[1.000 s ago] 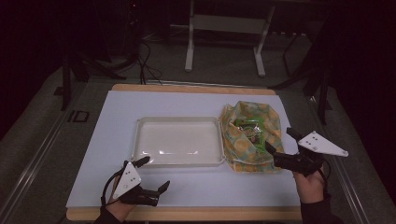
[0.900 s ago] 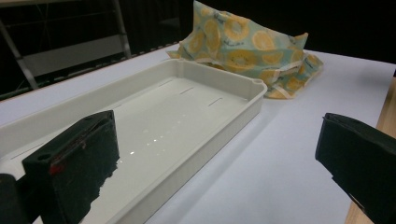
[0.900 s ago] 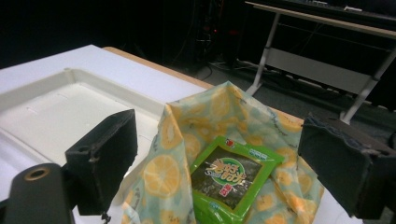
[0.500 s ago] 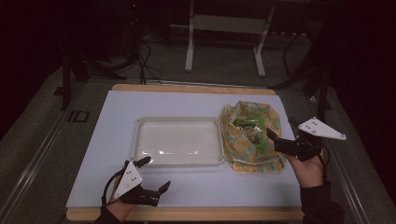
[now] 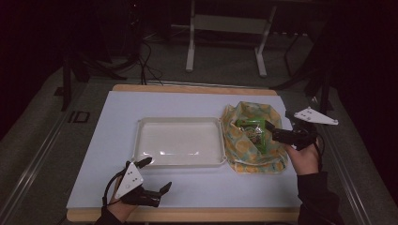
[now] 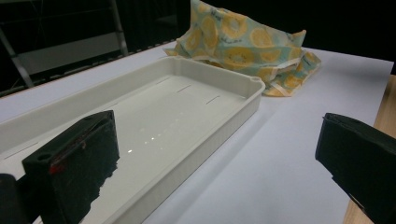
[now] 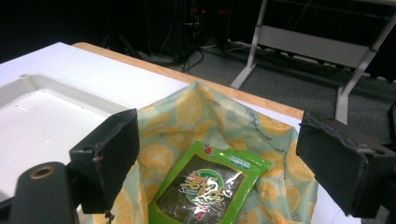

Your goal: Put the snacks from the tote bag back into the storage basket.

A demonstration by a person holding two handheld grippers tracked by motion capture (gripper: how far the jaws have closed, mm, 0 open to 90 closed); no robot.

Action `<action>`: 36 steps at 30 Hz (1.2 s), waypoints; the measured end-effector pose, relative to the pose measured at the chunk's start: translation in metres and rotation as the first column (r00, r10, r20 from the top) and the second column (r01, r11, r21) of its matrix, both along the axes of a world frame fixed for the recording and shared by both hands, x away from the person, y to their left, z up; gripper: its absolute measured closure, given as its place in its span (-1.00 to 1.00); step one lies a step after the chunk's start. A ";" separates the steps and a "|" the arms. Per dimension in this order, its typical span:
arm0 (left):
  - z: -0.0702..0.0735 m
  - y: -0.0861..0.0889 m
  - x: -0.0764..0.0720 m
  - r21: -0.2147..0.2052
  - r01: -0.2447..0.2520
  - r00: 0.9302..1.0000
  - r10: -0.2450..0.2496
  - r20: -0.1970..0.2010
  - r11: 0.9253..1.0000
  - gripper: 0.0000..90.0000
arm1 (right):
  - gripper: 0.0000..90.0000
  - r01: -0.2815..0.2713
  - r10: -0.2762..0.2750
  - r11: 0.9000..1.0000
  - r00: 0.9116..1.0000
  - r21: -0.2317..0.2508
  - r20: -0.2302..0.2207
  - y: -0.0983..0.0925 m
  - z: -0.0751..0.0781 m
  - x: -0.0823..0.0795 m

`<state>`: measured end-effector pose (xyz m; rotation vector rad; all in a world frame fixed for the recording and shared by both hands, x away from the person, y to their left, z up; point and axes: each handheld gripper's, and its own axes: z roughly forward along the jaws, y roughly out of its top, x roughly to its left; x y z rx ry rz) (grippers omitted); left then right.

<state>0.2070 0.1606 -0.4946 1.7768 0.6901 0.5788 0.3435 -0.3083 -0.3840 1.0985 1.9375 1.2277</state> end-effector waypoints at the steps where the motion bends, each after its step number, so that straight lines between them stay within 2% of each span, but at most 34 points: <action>1: 0.000 0.000 0.000 -0.001 0.001 1.000 -0.001 0.000 1.000 -1.00 | -0.70 0.006 -0.006 1.000 1.000 0.001 -0.004 0.000 -0.001 0.001; 9: 0.000 0.000 0.000 0.001 0.005 1.000 -0.005 0.004 1.000 -1.00 | -0.66 0.024 -0.024 1.000 0.999 -0.001 -0.044 0.001 -0.012 0.016; 16: 0.000 0.000 0.000 0.004 0.006 1.000 -0.006 0.004 1.000 -1.00 | -0.61 0.021 -0.019 1.000 0.992 0.016 -0.125 0.001 -0.022 0.030; 21: 0.000 -0.001 0.000 0.010 0.008 1.000 -0.008 0.005 1.000 -1.00 | -0.53 0.023 -0.013 0.999 0.978 0.043 -0.208 0.000 -0.034 0.041; 24: -0.001 -0.001 0.000 0.010 0.009 1.000 -0.009 0.003 1.000 -1.00 | -0.48 0.027 -0.013 0.998 0.969 0.056 -0.245 -0.002 -0.042 0.047; 25: -0.001 -0.001 0.000 0.010 0.009 1.000 -0.009 0.003 1.000 -1.00 | -0.48 0.027 -0.013 0.998 0.969 0.056 -0.245 -0.002 -0.042 0.047; 26: -0.001 -0.001 0.000 0.010 0.010 1.000 -0.010 0.003 1.000 -1.00 | -0.47 0.032 -0.015 0.998 0.962 0.057 -0.273 -0.002 -0.049 0.052; 28: -0.001 -0.001 0.000 0.010 0.010 1.000 -0.010 0.004 1.000 -1.00 | -0.47 0.034 -0.017 0.998 0.960 0.055 -0.278 -0.002 -0.050 0.052; 31: -0.001 -0.001 0.000 0.010 0.010 1.000 -0.010 0.005 1.000 -1.00 | -0.43 0.049 -0.025 0.996 0.951 0.069 -0.308 -0.006 -0.060 0.058; 33: -0.001 -0.001 0.000 0.011 0.010 1.000 -0.010 0.005 1.000 -1.00 | -0.43 0.051 -0.028 0.996 0.950 0.068 -0.311 -0.006 -0.061 0.059; 36: -0.001 -0.001 0.000 0.012 0.010 1.000 -0.010 0.005 1.000 -1.00 | -0.39 0.058 -0.033 0.996 0.941 0.065 -0.336 -0.008 -0.067 0.064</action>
